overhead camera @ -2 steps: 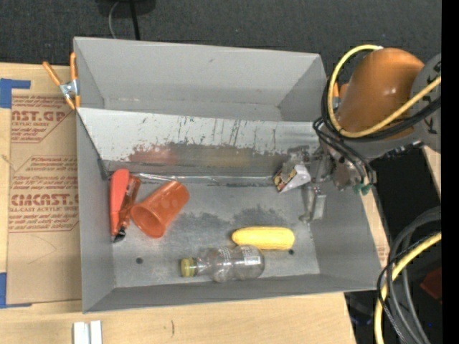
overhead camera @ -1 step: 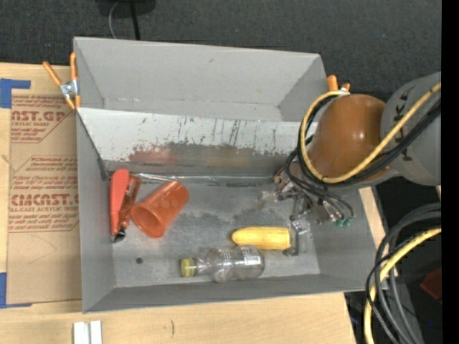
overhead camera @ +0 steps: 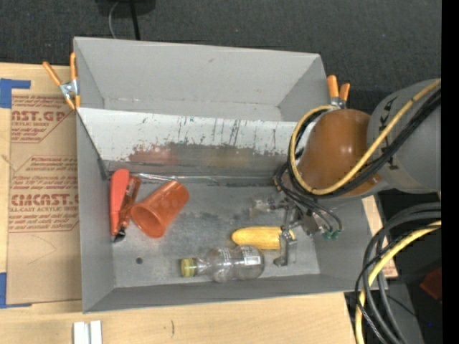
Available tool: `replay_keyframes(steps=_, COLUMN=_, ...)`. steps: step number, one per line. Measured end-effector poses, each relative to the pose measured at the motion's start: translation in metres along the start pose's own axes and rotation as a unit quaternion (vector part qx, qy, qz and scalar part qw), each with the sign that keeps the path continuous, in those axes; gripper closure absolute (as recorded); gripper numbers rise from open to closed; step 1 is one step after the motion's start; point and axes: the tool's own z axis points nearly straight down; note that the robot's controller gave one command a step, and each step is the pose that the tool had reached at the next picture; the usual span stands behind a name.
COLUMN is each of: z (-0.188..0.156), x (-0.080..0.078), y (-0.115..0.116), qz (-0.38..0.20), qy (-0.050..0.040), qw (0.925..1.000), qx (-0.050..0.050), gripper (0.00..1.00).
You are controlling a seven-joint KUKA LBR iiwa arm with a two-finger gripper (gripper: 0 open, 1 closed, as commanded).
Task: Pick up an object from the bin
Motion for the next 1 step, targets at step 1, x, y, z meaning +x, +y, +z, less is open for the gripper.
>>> replay_keyframes(steps=1, z=0.0459, x=0.0025, y=-0.0033, qz=-0.024, qy=-0.0010, qw=0.9997, qx=0.001, gripper=1.00)
